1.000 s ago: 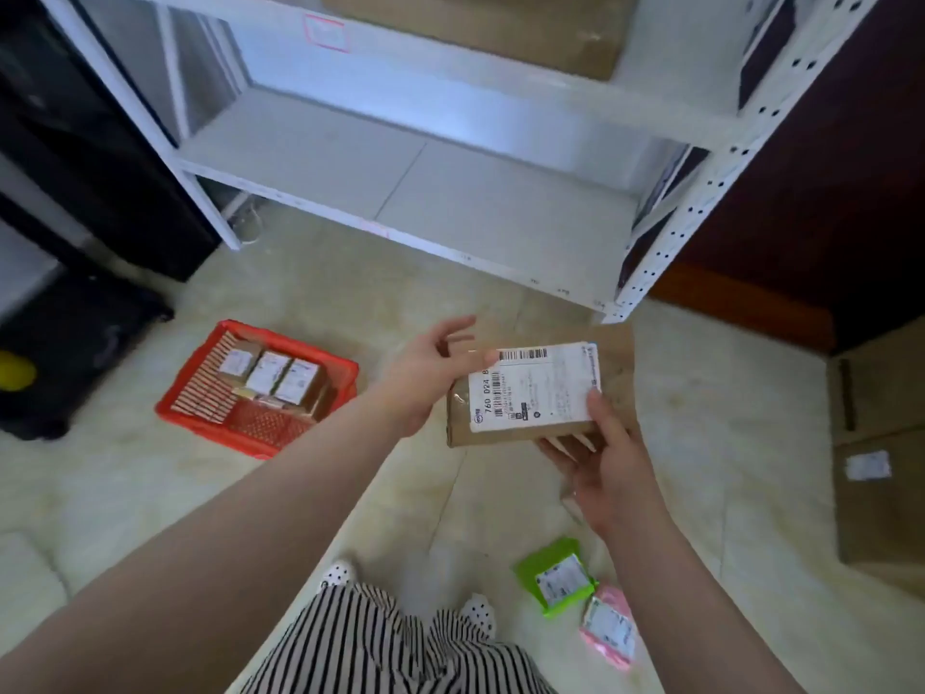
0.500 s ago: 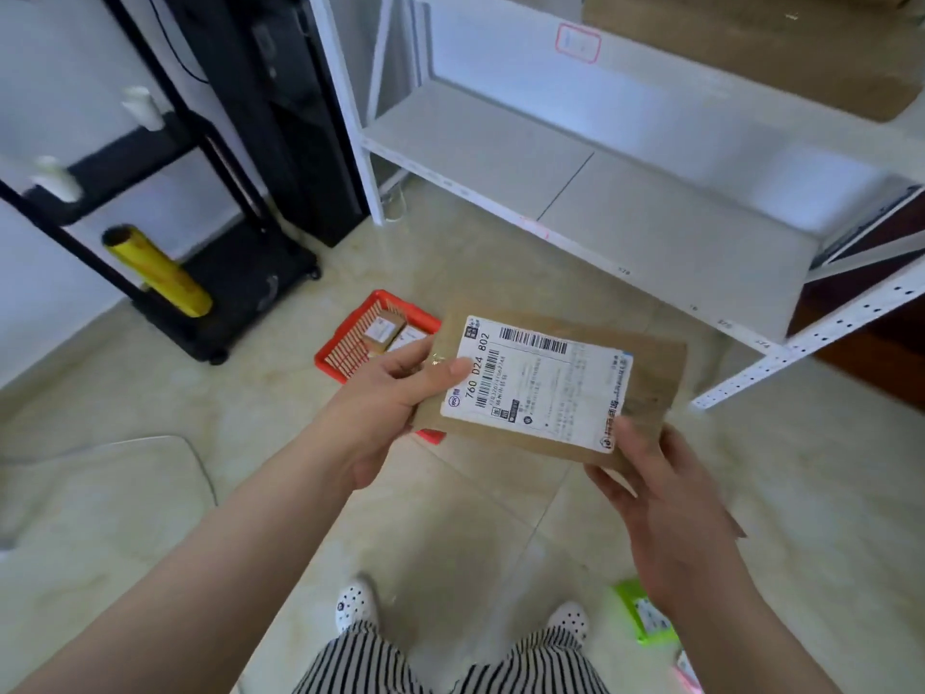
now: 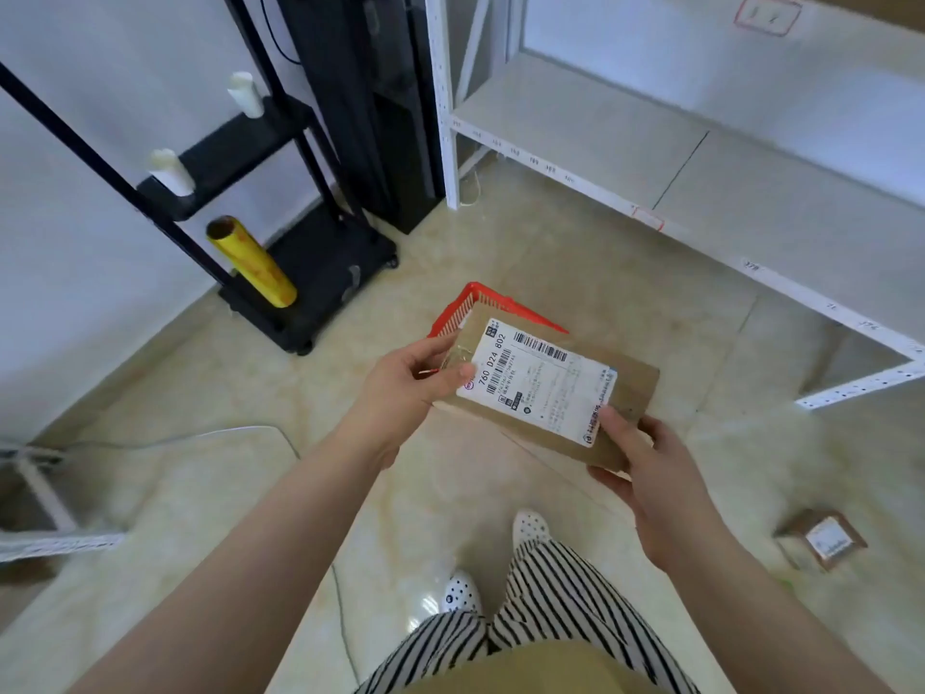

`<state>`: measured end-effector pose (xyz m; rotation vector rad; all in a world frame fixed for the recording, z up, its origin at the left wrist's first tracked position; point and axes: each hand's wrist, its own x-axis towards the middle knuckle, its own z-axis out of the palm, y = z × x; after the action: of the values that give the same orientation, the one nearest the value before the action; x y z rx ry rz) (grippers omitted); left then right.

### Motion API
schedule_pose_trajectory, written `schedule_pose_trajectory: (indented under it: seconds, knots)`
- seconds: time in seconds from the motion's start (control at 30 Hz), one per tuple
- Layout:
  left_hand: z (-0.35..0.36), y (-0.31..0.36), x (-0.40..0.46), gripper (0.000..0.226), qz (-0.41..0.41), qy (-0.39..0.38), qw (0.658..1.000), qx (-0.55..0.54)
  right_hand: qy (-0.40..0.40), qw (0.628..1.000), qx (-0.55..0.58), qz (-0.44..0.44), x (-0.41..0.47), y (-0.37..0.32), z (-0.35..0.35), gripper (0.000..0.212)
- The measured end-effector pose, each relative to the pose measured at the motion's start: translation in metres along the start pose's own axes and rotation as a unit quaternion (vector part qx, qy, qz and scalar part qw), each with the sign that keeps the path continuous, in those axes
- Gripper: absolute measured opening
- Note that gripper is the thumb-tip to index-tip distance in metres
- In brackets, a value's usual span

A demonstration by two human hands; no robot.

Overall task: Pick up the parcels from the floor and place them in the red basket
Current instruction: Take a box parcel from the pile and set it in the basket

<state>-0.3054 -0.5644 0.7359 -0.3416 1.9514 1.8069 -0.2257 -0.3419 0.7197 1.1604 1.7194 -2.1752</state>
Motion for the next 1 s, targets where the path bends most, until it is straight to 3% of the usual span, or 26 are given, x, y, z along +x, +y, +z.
schedule_pose_trajectory:
  seconds: [0.17,0.3,0.47,0.63,0.83,1.0]
  knots:
    - [-0.025,0.006,0.047,0.033,-0.005,0.004,1.000,0.018,0.018,0.999,-0.021,0.019,0.036,-0.005,0.041,0.046]
    - [-0.060,0.017,0.103,0.029,0.009,0.037,0.999,0.023,-0.002,0.999,-0.034,0.025,0.087,-0.013,0.100,0.032]
    - [-0.097,0.034,0.172,0.031,0.033,0.084,0.988,0.127,-0.007,0.998,-0.046,0.044,0.153,-0.018,0.167,0.044]
    - [-0.123,0.030,0.253,0.039,0.010,0.103,0.974,0.202,0.021,0.998,-0.045,0.041,0.212,-0.018,0.214,0.037]
    - [-0.117,0.002,0.353,0.037,-0.033,0.023,0.970,0.238,0.131,0.989,-0.042,0.048,0.283,0.012,0.245,0.028]
    - [-0.104,-0.055,0.429,0.034,-0.063,-0.028,0.954,0.293,0.209,0.973,-0.072,0.067,0.334,0.068,0.257,0.039]
